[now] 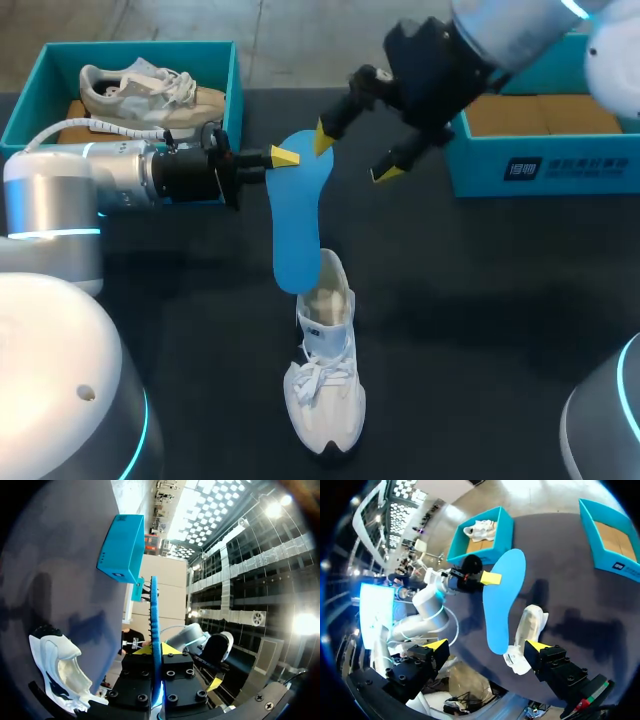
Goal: Take the shoe out of the shoebox, open the shoe tongue, remove and reinsert the insole, then place the shoe into the shoebox
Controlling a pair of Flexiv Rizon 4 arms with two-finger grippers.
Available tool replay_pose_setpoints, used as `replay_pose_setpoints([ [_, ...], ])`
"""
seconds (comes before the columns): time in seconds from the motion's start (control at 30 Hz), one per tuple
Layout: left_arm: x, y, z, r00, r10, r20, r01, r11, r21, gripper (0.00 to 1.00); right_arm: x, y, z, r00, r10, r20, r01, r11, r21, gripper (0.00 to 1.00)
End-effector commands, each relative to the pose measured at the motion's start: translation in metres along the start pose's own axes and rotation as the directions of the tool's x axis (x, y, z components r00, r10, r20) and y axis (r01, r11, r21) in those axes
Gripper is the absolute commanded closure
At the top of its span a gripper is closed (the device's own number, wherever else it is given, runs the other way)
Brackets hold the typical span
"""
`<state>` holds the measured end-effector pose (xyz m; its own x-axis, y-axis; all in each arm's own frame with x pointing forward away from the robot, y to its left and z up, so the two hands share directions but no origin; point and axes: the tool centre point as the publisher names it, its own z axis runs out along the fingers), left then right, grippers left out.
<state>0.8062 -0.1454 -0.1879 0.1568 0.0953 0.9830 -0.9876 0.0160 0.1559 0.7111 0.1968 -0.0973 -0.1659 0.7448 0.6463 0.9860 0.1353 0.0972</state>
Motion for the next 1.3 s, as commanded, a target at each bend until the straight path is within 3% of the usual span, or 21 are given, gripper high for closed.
replay_pose_setpoints([
  [0.03, 0.001, 0.001, 0.0, 1.0, 0.0, 0.003, 0.0, 1.0, 0.0, 1.0, -0.009, -0.003, 0.002, 0.856, -0.002, -0.517, -0.001, 1.0, -0.006, 0.0],
  [0.83, 0.001, 0.001, 0.0, 1.0, 0.0, 0.003, 0.0, 1.0, 0.0, 1.0, -0.04, 0.002, 0.013, 0.693, -0.008, -0.721, 0.039, 0.999, 0.026, 0.0],
  [1.17, 0.001, 0.001, 0.0, 1.0, 0.0, 0.003, 0.0, 1.0, 0.0, 1.0, -0.044, 0.001, 0.023, 0.689, -0.019, -0.724, 0.053, 0.998, 0.024, 0.0],
  [1.3, 0.001, 0.001, 0.0, 1.0, 0.0, 0.003, 0.0, 1.0, 0.0, 1.0, -0.044, 0.0, 0.025, 0.711, -0.02, -0.703, 0.047, 0.999, 0.019, 0.0],
])
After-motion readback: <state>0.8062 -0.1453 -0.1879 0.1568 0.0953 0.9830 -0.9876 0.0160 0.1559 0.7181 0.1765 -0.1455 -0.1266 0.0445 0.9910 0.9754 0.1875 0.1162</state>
